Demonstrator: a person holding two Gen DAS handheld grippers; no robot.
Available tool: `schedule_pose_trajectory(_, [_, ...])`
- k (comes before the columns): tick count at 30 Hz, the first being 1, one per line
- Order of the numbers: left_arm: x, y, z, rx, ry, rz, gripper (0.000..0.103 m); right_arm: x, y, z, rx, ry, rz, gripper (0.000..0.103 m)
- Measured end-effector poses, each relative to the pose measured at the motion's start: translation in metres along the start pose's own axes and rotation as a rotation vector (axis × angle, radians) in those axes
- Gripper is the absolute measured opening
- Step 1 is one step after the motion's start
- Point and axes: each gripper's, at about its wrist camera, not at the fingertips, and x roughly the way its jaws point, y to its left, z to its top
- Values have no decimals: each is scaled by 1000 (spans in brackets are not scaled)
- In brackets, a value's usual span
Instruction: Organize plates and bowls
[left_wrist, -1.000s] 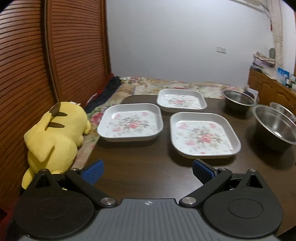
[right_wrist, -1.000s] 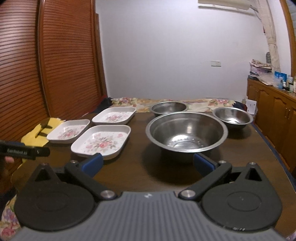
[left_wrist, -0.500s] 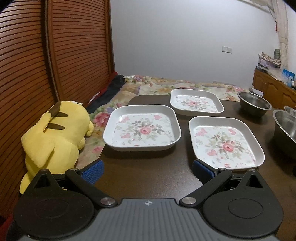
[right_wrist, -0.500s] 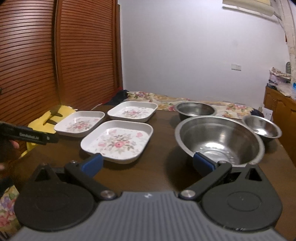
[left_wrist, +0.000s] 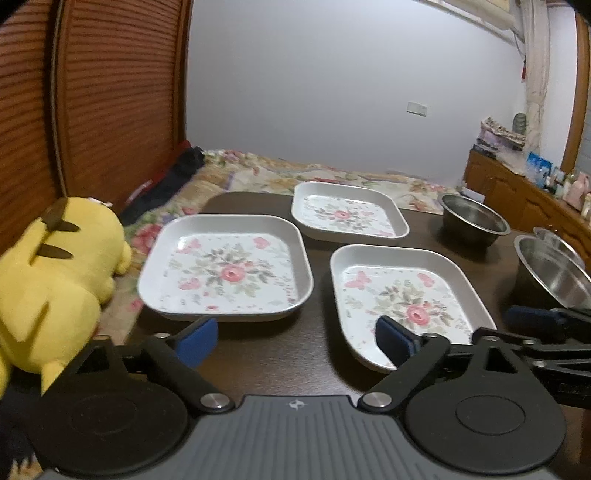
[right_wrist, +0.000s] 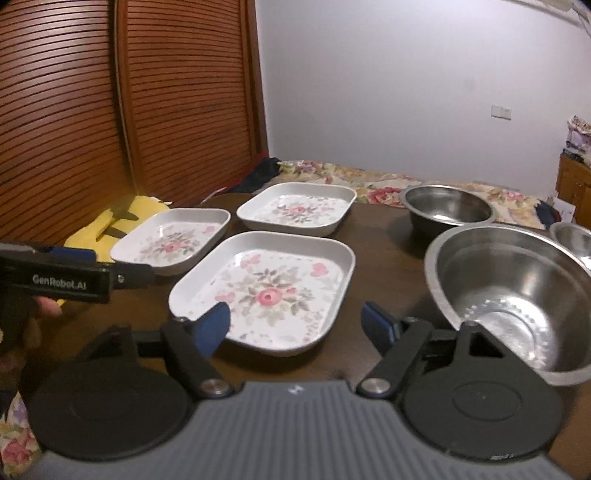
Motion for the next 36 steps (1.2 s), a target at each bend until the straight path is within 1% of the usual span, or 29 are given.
schedule_pose_trajectory(1, [2,0,0,-3,3,-11,85,4,0,0,4,12,-1,63])
schedule_pose_trajectory(3, [6,-1,0,-13,10,-41,75,10,-1,0,18,24,0,58])
schedule_pose_trajectory(5, [10,-3,1,-27,16,-71,68,14,-2,-1,26,32,-14,53])
schedule_pose_trajectory(7, [13,-7,1,-23,18,-75,63,16,-6,-3,49,39,-25,51])
schedule_pose_trajectory(8, [15,-9,1,-19,20,-78,57,18,-7,-3,56,43,-26,50])
schedule_pose_trajectory(11, [20,-13,2,-5,27,-88,51,23,-8,-4,60,48,-44,44])
schedule_pose_trajectory(14, [26,-16,4,7,30,-87,41,29,-13,-2,86,59,-51,38])
schedule_pose_trajectory(16, [30,-18,6,10,31,-100,35,33,-14,-1,102,63,-52,36])
schedule_pose_trajectory(17, [31,-18,6,6,30,-105,30,34,-14,-1,101,63,-65,33])
schedule_pose_trajectory(20, [34,-19,7,13,32,-101,23,38,-13,-2,92,63,-83,30])
schedule_pose_trajectory(21, [35,-19,7,16,35,-98,18,38,-13,-1,93,61,-86,29])
schedule_pose_trajectory(25, [42,-20,5,26,56,-82,14,39,-16,0,105,60,-86,26])
schedule_pose_trajectory(26, [44,-19,5,26,61,-81,12,39,-15,0,102,60,-87,25])
schedule_pose_trajectory(29, [46,-19,3,28,64,-85,10,41,-15,1,97,58,-85,22])
schedule_pose_trajectory(36, [45,-21,3,31,64,-91,10,42,-15,1,90,55,-84,22])
